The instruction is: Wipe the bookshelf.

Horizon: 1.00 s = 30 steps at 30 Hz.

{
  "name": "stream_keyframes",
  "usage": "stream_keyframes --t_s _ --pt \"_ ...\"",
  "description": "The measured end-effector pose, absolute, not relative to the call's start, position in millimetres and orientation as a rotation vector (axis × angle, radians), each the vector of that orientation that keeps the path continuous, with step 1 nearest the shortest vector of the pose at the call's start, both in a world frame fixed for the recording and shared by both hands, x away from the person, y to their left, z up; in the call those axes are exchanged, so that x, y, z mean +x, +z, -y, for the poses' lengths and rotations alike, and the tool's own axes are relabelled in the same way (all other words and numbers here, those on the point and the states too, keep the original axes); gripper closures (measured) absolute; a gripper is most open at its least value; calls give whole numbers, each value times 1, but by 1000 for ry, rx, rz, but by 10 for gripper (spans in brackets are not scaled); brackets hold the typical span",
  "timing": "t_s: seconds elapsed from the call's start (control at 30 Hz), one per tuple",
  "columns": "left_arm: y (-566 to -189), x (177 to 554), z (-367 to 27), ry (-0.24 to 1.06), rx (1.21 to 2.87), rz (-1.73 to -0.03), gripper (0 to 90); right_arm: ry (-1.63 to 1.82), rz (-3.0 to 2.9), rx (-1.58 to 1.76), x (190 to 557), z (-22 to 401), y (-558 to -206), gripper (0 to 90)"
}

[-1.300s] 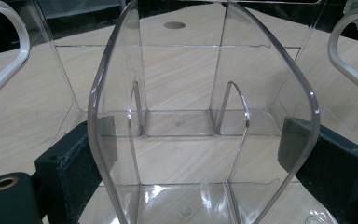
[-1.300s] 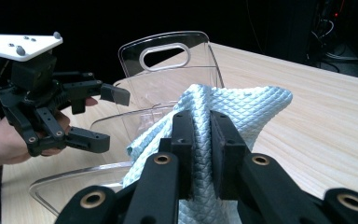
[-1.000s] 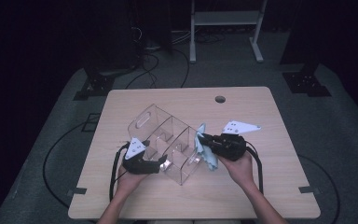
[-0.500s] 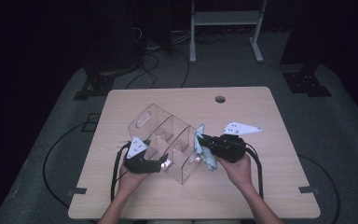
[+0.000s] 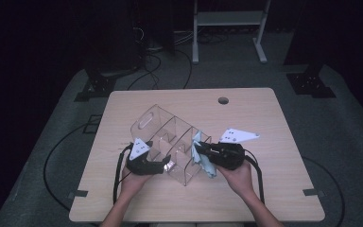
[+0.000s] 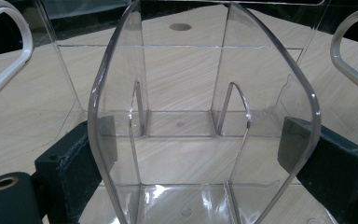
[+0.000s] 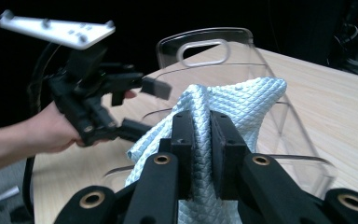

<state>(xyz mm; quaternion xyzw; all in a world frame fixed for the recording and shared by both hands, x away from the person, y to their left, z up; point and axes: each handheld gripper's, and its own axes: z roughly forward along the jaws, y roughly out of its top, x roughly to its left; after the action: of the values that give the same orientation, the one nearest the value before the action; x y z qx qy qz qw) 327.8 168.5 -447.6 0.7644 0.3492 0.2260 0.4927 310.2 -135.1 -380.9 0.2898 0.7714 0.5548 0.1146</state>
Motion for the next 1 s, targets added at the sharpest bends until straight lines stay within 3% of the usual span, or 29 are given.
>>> stream_keyframes --t_s 1.0 --pt "-448 331 -168 549 1843 -860 76 1584 -2266 829 308 130 -379 800"
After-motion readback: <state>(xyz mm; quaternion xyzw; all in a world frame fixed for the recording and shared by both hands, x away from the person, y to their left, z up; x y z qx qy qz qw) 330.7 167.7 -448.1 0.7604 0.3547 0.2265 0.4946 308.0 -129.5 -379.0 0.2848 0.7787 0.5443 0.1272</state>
